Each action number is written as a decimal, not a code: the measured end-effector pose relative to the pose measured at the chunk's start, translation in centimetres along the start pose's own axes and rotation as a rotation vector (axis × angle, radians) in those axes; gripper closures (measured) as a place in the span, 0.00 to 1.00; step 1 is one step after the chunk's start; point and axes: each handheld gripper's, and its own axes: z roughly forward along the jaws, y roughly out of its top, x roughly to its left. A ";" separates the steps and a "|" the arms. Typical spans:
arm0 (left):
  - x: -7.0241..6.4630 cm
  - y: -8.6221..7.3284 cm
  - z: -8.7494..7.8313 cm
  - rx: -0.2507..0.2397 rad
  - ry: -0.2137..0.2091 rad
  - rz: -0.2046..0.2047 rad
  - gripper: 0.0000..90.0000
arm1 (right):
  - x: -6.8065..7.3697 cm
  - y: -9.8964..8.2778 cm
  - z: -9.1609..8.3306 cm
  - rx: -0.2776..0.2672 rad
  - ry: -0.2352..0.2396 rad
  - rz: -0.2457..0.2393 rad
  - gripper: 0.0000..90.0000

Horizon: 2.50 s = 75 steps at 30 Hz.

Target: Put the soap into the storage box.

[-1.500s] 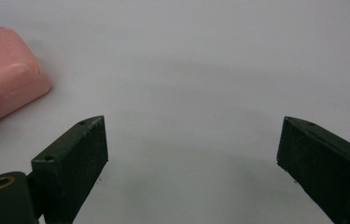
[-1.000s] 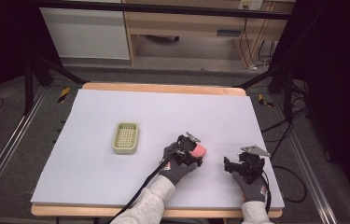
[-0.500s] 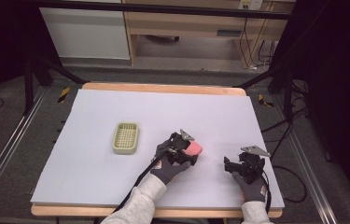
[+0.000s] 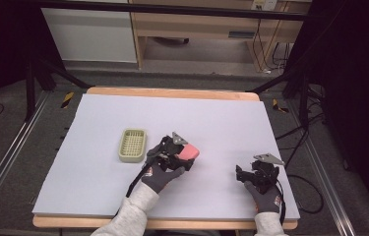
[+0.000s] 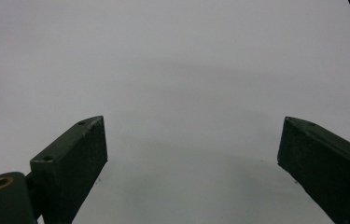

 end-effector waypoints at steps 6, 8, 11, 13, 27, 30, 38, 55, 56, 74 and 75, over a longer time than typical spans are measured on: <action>2.0 -0.5 -1.9 -0.011 0.044 -0.018 0.42 | 0.0 0.0 0.0 -0.002 0.000 -0.004 0.09; 2.7 -0.7 -2.4 -0.019 0.054 -0.033 0.42 | 0.1 0.0 0.0 -0.002 0.002 -0.004 0.09; 3.3 -1.0 -2.9 -0.028 0.063 -0.044 0.42 | 0.1 0.0 0.0 0.000 0.002 -0.003 0.09; 3.9 -1.2 -3.3 -0.029 0.075 -0.052 0.42 | 0.1 0.0 0.0 0.001 0.003 -0.005 0.09; 7.3 -2.8 -5.6 -0.058 0.125 -0.116 0.42 | 0.2 0.0 0.0 -0.004 0.002 -0.010 0.09; 8.3 -3.1 -6.1 -0.065 0.144 -0.136 0.42 | 0.2 0.0 0.0 -0.006 0.002 -0.014 0.09; 10.5 -3.9 -7.1 -0.083 0.183 -0.184 0.42 | 0.3 0.1 -0.1 -0.008 0.008 -0.013 0.09; 12.8 -5.0 -5.5 -0.033 0.243 -0.234 0.42 | 0.7 0.2 0.0 -0.007 0.014 -0.031 0.09; 12.9 -5.1 -5.4 -0.030 0.244 -0.231 0.42 | 0.7 0.2 0.0 -0.008 0.012 -0.032 0.09; 14.0 -5.8 -4.1 -0.016 0.248 -0.267 0.42 | 0.8 0.2 0.1 -0.002 0.011 -0.036 0.09; 14.0 -5.8 -4.0 -0.012 0.249 -0.267 0.42 | 0.8 0.2 0.1 -0.003 0.012 -0.037 0.09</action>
